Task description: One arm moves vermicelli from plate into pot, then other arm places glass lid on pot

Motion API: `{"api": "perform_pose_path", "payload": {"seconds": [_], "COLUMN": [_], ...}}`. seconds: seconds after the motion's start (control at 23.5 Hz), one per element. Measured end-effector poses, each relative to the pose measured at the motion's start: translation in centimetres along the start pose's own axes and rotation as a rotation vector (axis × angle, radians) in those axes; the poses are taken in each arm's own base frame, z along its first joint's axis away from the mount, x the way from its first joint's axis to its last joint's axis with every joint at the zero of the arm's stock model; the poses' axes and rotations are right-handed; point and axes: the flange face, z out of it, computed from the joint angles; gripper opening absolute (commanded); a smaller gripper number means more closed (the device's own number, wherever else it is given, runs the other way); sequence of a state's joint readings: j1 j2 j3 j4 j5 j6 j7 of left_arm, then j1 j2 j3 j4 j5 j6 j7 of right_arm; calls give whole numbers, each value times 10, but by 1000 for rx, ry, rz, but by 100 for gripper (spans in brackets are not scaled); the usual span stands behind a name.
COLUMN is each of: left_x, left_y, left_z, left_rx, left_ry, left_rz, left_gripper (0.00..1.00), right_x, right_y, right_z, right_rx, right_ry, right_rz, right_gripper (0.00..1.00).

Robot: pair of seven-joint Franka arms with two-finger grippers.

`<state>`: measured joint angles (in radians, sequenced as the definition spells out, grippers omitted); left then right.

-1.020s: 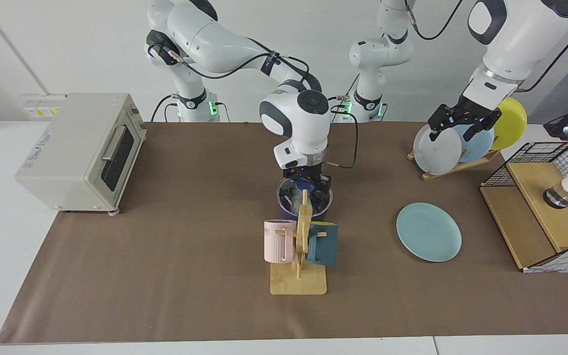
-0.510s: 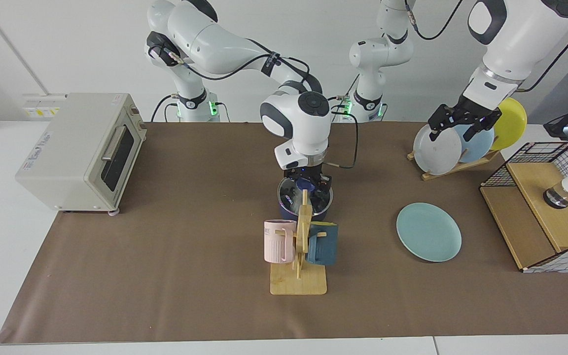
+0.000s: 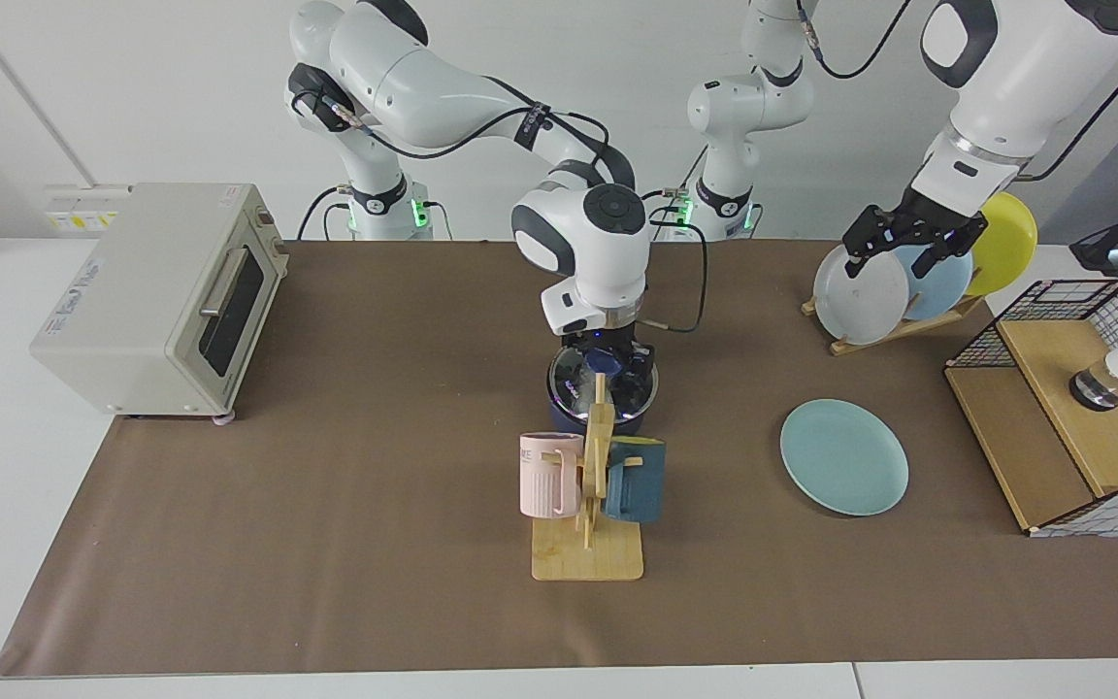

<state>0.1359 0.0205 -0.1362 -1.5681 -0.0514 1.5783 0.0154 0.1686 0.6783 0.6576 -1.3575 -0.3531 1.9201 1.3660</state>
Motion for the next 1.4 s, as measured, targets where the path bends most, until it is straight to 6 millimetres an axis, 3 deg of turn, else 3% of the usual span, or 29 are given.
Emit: {"api": "perform_pose_path", "payload": {"seconds": [0.51, 0.55, 0.59, 0.64, 1.06, 1.23, 1.4], "left_x": [0, 0, 0, 0, 0, 0, 0], "left_y": [0, 0, 0, 0, 0, 0, 0], "left_z": [0, 0, 0, 0, 0, 0, 0], "left_rx": [0, 0, 0, 0, 0, 0, 0], "left_ry": [0, 0, 0, 0, 0, 0, 0], "left_rz": [0, 0, 0, 0, 0, 0, 0], "left_gripper": [100, 100, 100, 100, 100, 100, 100], "right_x": [5, 5, 5, 5, 9, 10, 16], "right_y": [2, 2, 2, 2, 5, 7, 16], "right_z": [2, 2, 2, 2, -4, -22, -60], "right_rx": [-3, -3, -2, -1, -23, -42, -42], "right_ry": [-4, -6, -9, -14, -32, -39, -27], "right_rz": [7, 8, 9, 12, 24, 23, -38], "right_gripper": [0, 9, 49, 99, 100, 100, 100]}}
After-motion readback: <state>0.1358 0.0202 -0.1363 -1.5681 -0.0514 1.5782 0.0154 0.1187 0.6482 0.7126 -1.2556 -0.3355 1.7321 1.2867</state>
